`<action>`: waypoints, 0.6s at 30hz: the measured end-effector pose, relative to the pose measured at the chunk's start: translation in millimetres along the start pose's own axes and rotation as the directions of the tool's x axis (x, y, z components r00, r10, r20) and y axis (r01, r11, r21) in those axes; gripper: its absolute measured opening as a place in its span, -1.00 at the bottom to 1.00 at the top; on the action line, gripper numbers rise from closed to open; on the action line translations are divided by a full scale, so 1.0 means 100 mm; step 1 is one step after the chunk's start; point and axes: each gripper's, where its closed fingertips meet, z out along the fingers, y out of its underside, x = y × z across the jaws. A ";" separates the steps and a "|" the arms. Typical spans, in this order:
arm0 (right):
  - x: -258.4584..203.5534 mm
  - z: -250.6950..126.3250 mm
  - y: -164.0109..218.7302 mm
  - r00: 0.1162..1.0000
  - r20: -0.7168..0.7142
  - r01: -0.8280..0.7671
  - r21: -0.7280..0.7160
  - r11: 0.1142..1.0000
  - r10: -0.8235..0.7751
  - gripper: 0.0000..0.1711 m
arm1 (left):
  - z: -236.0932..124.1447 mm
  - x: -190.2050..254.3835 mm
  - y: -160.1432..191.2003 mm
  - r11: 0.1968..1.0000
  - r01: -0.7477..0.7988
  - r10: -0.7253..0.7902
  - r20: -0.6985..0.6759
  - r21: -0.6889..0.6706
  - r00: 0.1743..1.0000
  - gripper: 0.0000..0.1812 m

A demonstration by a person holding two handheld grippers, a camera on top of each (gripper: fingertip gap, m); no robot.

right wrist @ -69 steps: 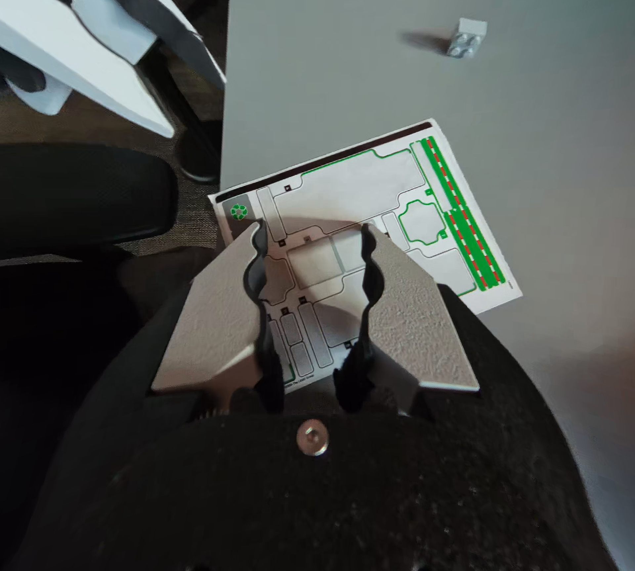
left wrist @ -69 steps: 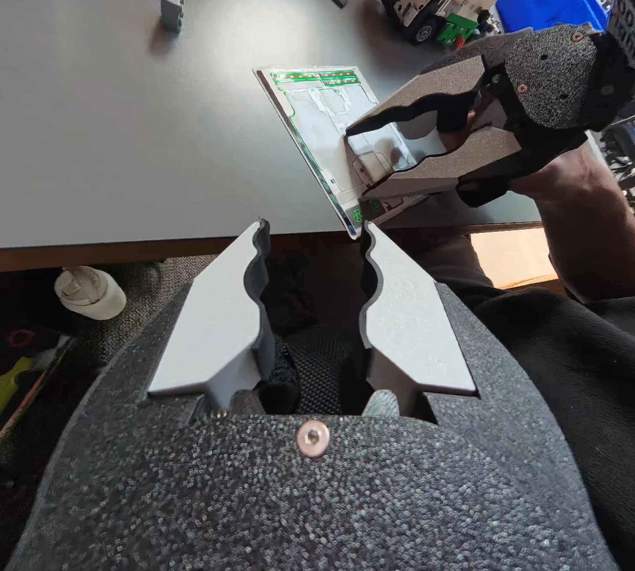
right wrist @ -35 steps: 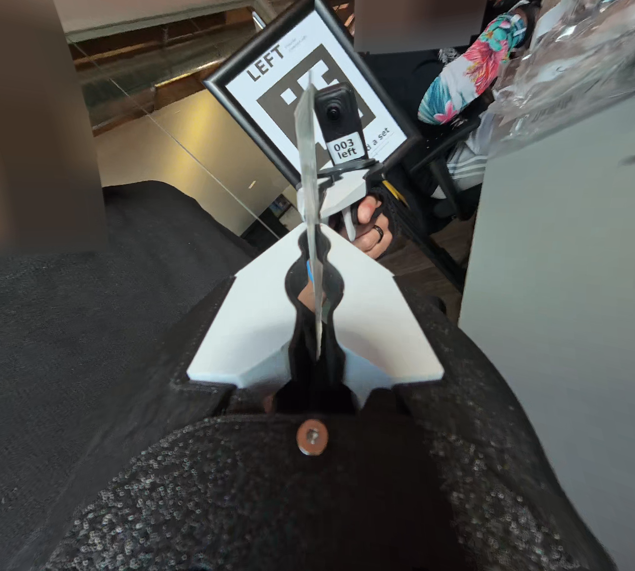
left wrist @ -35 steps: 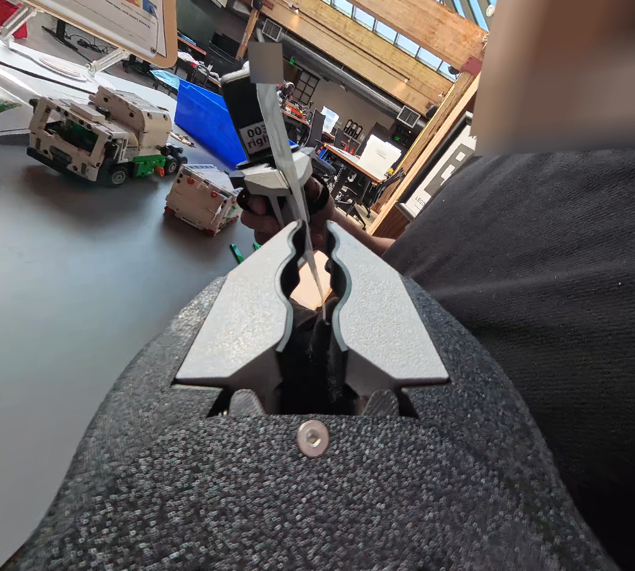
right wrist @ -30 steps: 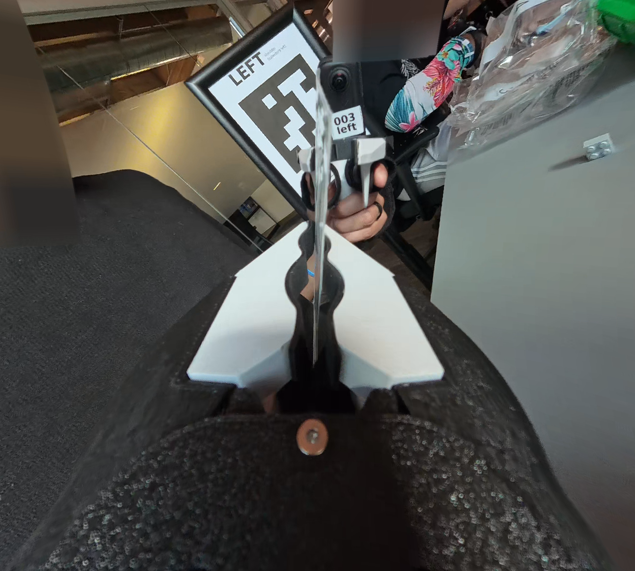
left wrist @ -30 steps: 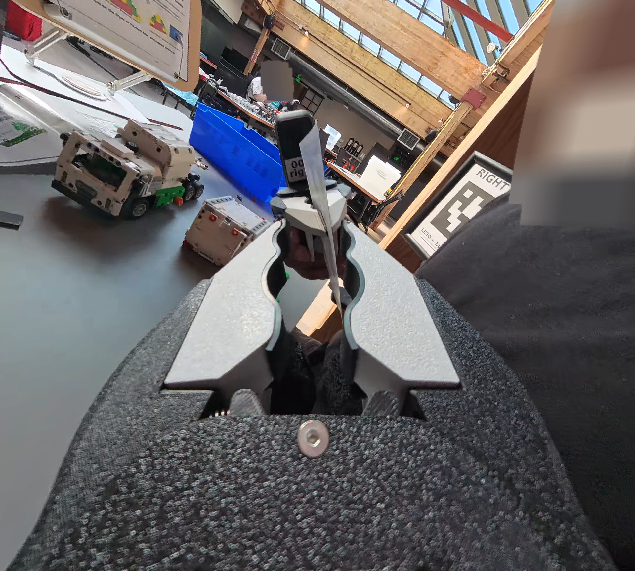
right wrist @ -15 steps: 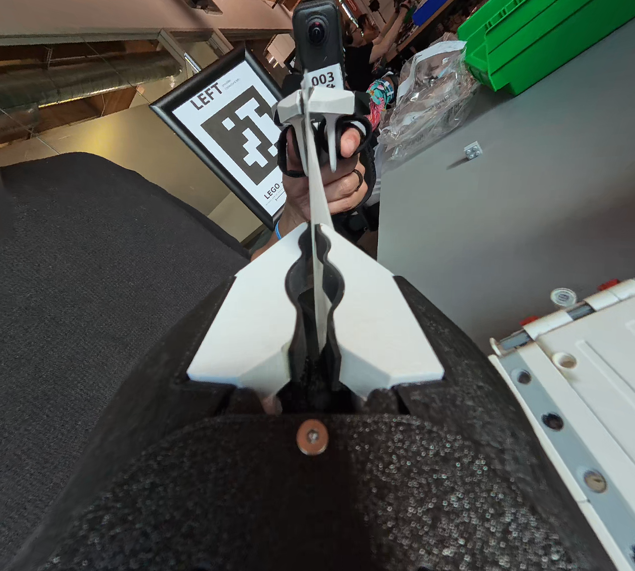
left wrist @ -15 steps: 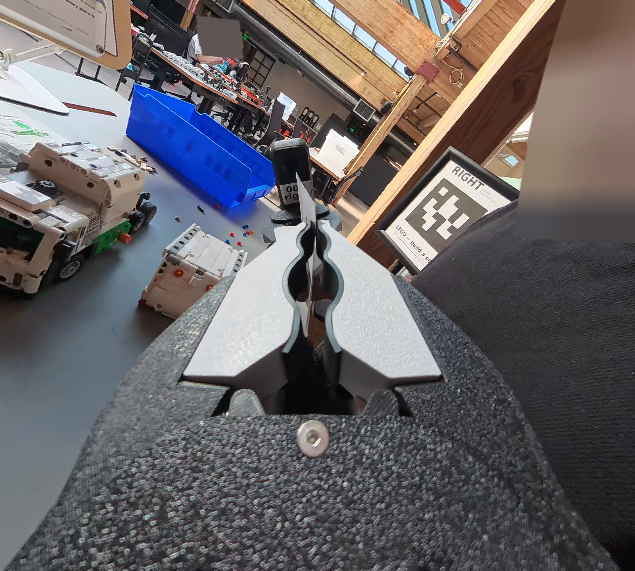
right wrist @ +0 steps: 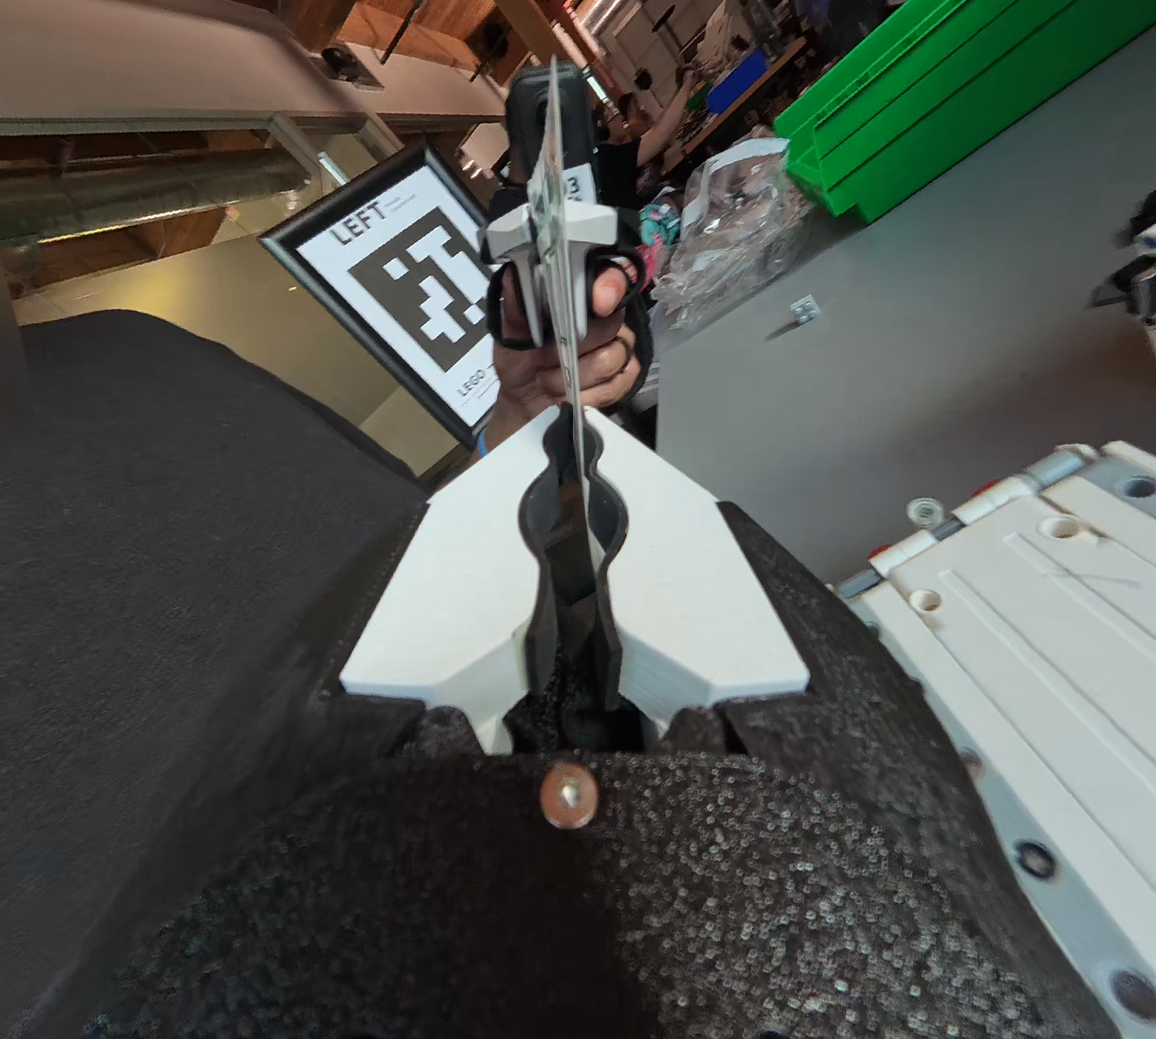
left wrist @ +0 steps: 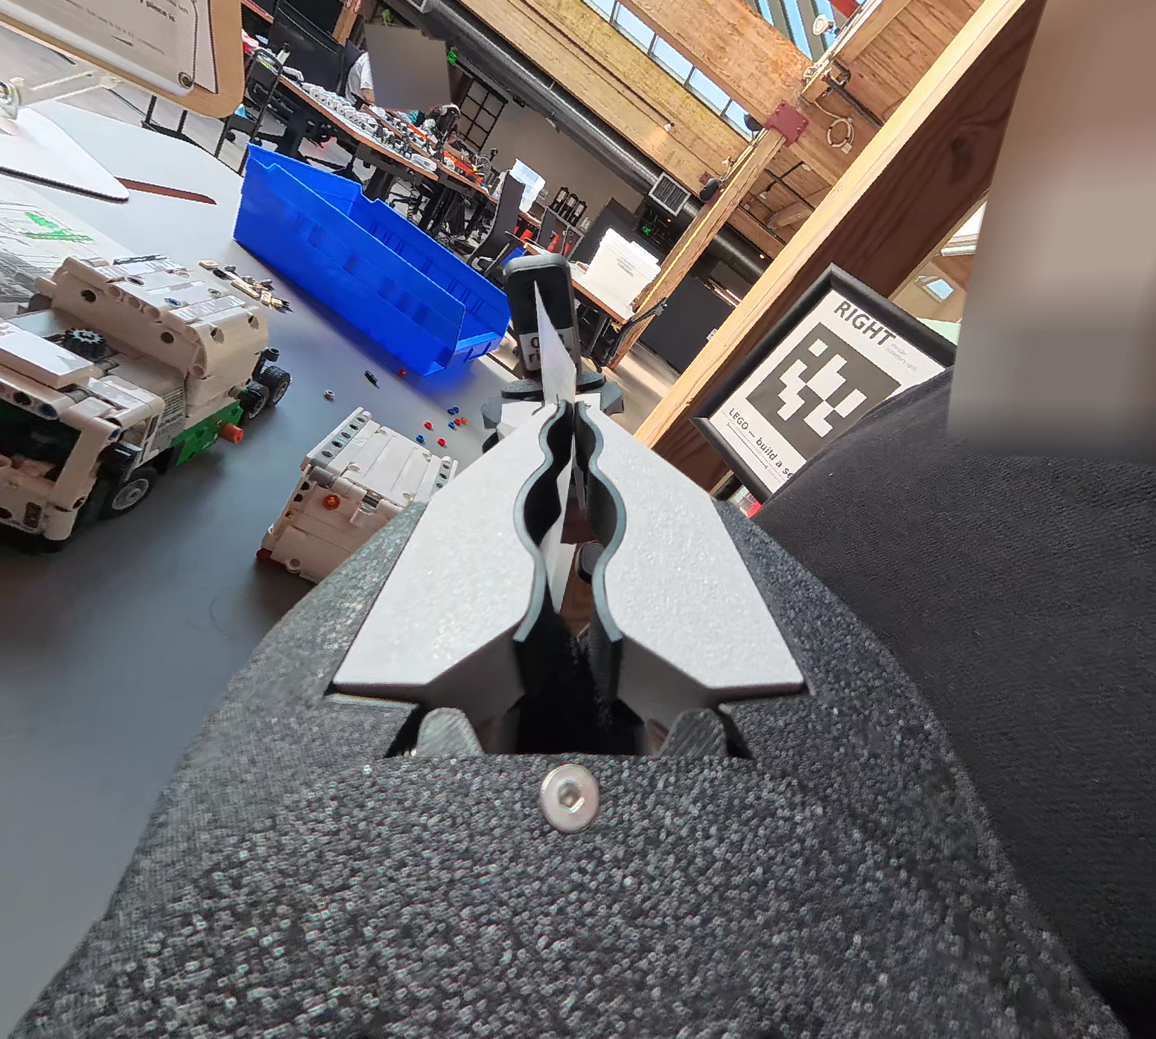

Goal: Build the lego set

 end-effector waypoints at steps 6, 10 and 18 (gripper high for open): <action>0.15 -0.57 -0.57 0.605 -0.602 0.545 -0.165 0.822 -0.521 -0.48 | -0.12 -0.35 -0.13 0.996 0.071 -0.081 0.200 0.055 0.976 -1.00; -0.12 -0.03 -0.41 0.472 -0.523 0.640 -0.350 0.684 -0.710 -0.27 | 0.03 -0.33 -0.14 0.988 0.145 -0.151 0.144 0.050 0.978 -1.00; -0.04 0.13 -0.32 0.473 -0.482 0.649 -0.375 0.662 -0.737 -0.38 | 0.42 -0.16 0.06 0.987 0.150 -0.146 0.055 -0.060 0.988 -1.00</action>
